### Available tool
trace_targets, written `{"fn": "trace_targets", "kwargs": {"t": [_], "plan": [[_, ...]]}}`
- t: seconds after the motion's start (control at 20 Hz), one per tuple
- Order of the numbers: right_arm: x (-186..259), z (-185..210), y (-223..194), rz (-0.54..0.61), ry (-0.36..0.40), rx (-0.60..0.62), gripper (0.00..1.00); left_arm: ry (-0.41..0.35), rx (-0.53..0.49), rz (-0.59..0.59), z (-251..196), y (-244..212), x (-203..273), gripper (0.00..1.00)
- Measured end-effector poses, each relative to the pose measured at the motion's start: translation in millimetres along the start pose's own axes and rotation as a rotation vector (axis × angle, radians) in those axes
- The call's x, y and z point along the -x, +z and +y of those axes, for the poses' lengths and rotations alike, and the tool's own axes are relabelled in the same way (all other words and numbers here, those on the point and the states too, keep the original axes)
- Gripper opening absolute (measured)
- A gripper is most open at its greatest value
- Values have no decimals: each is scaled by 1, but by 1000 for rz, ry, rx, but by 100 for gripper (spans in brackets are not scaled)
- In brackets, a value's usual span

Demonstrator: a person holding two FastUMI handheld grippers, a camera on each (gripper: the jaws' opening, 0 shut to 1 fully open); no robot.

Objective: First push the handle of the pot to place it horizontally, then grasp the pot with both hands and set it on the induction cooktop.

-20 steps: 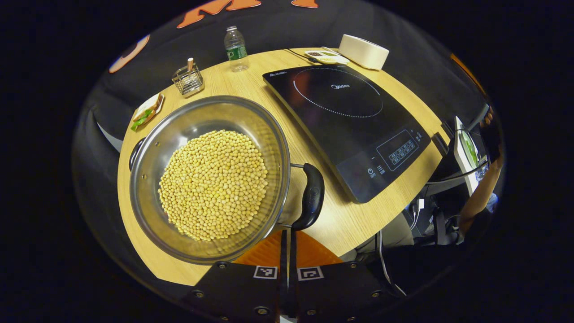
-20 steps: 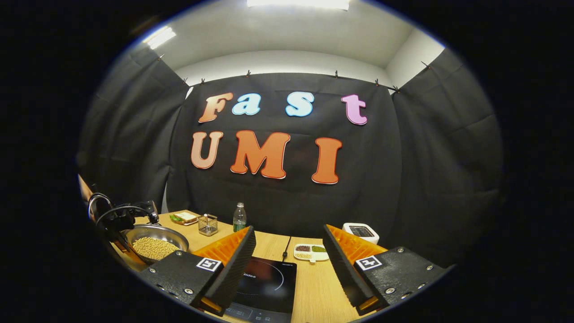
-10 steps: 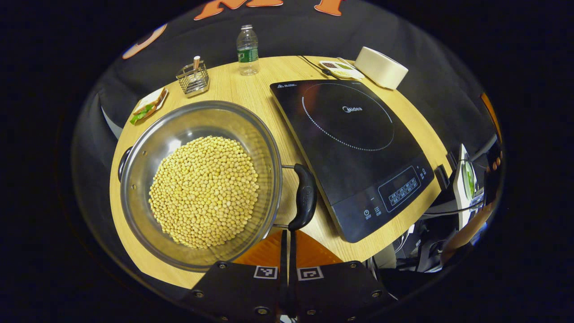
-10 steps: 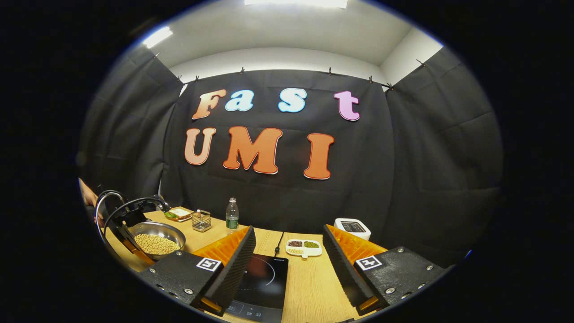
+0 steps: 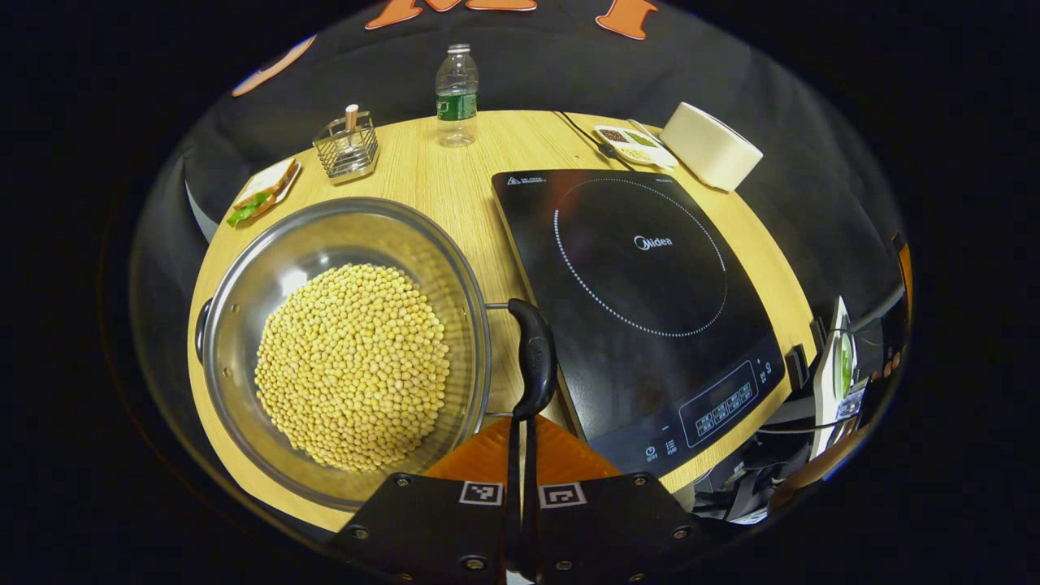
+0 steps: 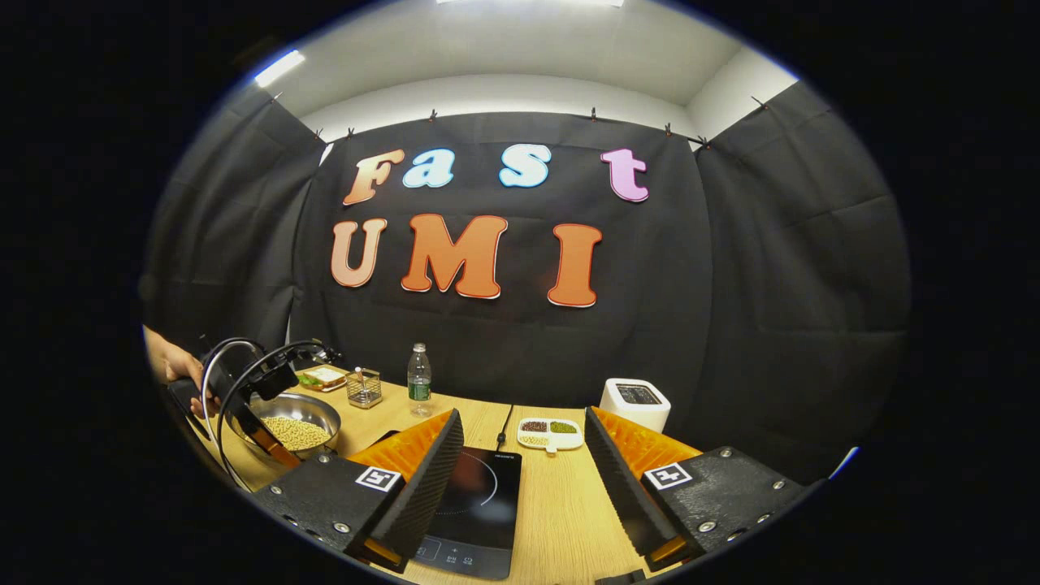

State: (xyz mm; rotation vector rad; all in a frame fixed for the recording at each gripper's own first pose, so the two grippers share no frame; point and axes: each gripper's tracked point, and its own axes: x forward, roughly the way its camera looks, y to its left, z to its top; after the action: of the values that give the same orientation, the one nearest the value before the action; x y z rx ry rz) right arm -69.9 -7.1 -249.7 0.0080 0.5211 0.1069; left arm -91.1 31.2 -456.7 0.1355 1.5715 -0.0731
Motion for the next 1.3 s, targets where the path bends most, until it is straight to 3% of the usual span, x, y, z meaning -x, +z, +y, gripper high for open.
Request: {"fn": "trace_targets", "kwargs": {"t": [0.55,0.85,1.0,1.3], "plan": [[-9,31,-32,109,51,-38,94,-38,42,-46,0,29,-20,1],[-17,64,-55,207,107,-59,94,-73,-33,-97,0,19,1,2],[-24,95,-71,273,162,-70,94,-34,-115,-199,28,27,25,2],[-37,168,-88,407,298,-130,93,152,-56,-313,131,28,76,2]]}}
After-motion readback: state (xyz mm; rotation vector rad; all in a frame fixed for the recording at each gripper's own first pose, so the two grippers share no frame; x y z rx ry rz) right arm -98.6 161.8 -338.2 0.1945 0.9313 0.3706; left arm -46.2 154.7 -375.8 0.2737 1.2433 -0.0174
